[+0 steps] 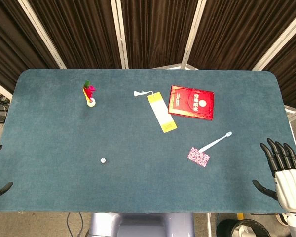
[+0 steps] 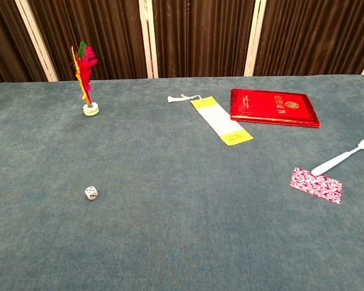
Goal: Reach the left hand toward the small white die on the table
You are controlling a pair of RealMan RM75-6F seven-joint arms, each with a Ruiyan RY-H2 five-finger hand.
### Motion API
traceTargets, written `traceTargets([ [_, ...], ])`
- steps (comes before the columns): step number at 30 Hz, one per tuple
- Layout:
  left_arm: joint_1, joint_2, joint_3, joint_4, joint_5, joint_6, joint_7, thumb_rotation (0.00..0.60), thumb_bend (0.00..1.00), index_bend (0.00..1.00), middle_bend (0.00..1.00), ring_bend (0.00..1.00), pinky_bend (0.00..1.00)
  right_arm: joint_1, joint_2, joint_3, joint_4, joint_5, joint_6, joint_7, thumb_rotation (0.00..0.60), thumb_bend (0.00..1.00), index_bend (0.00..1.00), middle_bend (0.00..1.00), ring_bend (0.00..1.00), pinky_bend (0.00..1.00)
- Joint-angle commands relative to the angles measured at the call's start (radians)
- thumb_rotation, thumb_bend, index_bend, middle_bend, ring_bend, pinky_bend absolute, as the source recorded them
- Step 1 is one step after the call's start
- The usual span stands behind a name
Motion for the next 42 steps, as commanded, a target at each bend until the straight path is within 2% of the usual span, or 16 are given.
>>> traceTargets([
  [1, 0.000, 0.001, 0.001, 0.000, 0.003, 0.001, -0.004, 0.600, 0.00, 0.00, 0.00, 0.00, 0.00, 0.000, 0.000, -0.001, -0.001, -0.001, -0.001, 0.000, 0.600, 0.00, 0.00, 0.00, 0.00, 0.00],
  [8, -0.010, -0.007, 0.005, -0.001, 0.016, -0.016, 0.010, 0.600, 0.00, 0.00, 0.00, 0.00, 0.00, -0.002, 0.005, -0.004, -0.004, 0.005, -0.005, 0.008, 0.600, 0.00, 0.00, 0.00, 0.00, 0.00],
  [9, -0.016, -0.011, 0.005, -0.002, 0.016, -0.028, 0.015, 0.600, 0.00, 0.00, 0.03, 0.03, 0.01, -0.002, 0.007, -0.002, -0.009, 0.005, -0.002, 0.011, 0.600, 0.00, 0.00, 0.00, 0.00, 0.00],
  [10, -0.023, -0.014, 0.003, -0.004, 0.014, -0.040, 0.019, 0.600, 0.00, 0.00, 0.11, 0.10, 0.08, -0.002, 0.009, 0.000, -0.013, 0.005, 0.001, 0.013, 0.600, 0.00, 0.00, 0.00, 0.00, 0.00],
  [12, -0.043, -0.023, -0.009, -0.011, 0.001, -0.069, 0.038, 0.600, 0.00, 0.00, 0.52, 0.46, 0.54, -0.001, 0.013, 0.005, -0.018, 0.007, 0.004, 0.016, 0.600, 0.00, 0.00, 0.00, 0.00, 0.00],
  [13, -0.061, -0.032, -0.019, -0.017, -0.004, -0.090, 0.050, 0.600, 0.03, 0.00, 0.64, 0.58, 0.70, 0.000, 0.015, 0.007, -0.019, 0.012, 0.002, 0.019, 0.600, 0.00, 0.00, 0.00, 0.00, 0.00],
  [14, -0.082, -0.038, -0.017, -0.029, -0.006, -0.130, 0.047, 0.600, 0.10, 0.00, 0.76, 0.68, 0.84, 0.001, 0.017, 0.008, -0.021, 0.017, -0.001, 0.022, 0.600, 0.00, 0.00, 0.00, 0.00, 0.00],
  [15, -0.106, -0.039, -0.015, -0.042, -0.005, -0.173, 0.042, 0.600, 0.22, 0.00, 0.83, 0.74, 0.91, 0.002, 0.019, 0.010, -0.023, 0.021, -0.004, 0.025, 0.600, 0.00, 0.00, 0.00, 0.00, 0.00],
  [17, -0.181, -0.053, -0.013, -0.067, -0.007, -0.311, 0.090, 0.600, 0.44, 0.00, 0.91, 0.81, 0.98, 0.006, 0.023, 0.011, -0.025, 0.033, -0.015, 0.031, 0.600, 0.00, 0.00, 0.00, 0.00, 0.00],
  [18, -0.208, -0.060, -0.010, -0.084, -0.016, -0.368, 0.105, 0.600, 0.52, 0.00, 0.94, 0.83, 1.00, 0.007, 0.024, 0.011, -0.025, 0.036, -0.019, 0.032, 0.600, 0.00, 0.00, 0.00, 0.00, 0.00],
  [20, -0.267, -0.076, -0.009, -0.113, -0.046, -0.489, 0.137, 0.600, 0.59, 0.00, 0.95, 0.85, 1.00, 0.012, 0.023, 0.010, -0.020, 0.043, -0.033, 0.032, 0.600, 0.00, 0.00, 0.00, 0.00, 0.00],
  [24, -0.347, -0.130, -0.023, -0.145, -0.160, -0.658, 0.218, 0.600, 0.61, 0.00, 0.96, 0.86, 1.00, 0.024, 0.018, 0.015, -0.016, 0.054, -0.052, 0.033, 0.600, 0.00, 0.00, 0.00, 0.00, 0.00],
  [28, -0.421, -0.196, -0.039, -0.146, -0.274, -0.796, 0.231, 0.600, 0.62, 0.00, 0.96, 0.86, 1.00, 0.035, 0.009, 0.021, -0.011, 0.062, -0.067, 0.024, 0.600, 0.00, 0.00, 0.00, 0.00, 0.00],
  [33, -0.465, -0.267, -0.050, -0.110, -0.341, -0.838, 0.264, 0.600, 0.63, 0.00, 0.96, 0.86, 1.00, 0.045, 0.001, 0.026, -0.004, 0.094, -0.093, 0.022, 0.600, 0.00, 0.00, 0.00, 0.00, 0.00],
  [42, -0.520, -0.354, -0.038, -0.076, -0.445, -0.884, 0.336, 0.600, 0.65, 0.00, 0.97, 0.86, 1.00, 0.059, -0.008, 0.034, 0.009, 0.129, -0.122, 0.015, 0.600, 0.00, 0.00, 0.00, 0.00, 0.00],
])
